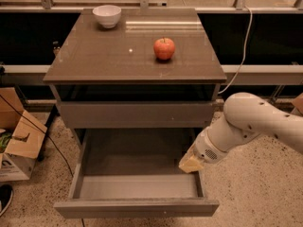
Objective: Close middle drawer
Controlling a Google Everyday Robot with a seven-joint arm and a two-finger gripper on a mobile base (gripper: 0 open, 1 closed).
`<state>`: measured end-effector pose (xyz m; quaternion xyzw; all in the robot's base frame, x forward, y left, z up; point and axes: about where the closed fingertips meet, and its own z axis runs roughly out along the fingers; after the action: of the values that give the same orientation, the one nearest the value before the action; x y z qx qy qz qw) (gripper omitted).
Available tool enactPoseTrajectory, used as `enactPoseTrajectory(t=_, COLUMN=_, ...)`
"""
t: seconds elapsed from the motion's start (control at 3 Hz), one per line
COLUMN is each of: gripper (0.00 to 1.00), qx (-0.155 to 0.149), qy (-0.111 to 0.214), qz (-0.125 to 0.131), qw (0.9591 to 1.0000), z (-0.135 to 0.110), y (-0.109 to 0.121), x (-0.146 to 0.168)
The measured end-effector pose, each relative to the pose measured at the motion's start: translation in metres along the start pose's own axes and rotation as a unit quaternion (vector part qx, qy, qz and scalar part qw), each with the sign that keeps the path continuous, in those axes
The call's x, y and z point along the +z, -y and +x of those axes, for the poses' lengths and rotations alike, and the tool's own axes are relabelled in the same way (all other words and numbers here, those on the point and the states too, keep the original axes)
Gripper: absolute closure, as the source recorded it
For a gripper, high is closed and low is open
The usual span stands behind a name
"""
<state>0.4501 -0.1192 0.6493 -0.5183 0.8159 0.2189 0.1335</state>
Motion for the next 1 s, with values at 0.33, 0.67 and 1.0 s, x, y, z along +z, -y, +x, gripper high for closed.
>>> enactPoseTrajectory(t=0.33, gripper=1.00, qx=0.001, qy=0.000, qz=-0.002, qw=1.0000, z=0.001, y=0.000, x=0.002)
enactPoseTrajectory(t=0.67, gripper=1.00, qx=0.000, qy=-0.008, qz=-0.009, qw=0.9999, z=0.003, y=0.001, x=0.016)
enactPoseTrajectory(t=1.0, gripper=1.00, qx=0.000, qy=-0.014, qz=-0.025, qw=0.9996, z=0.010, y=-0.003, x=0.040)
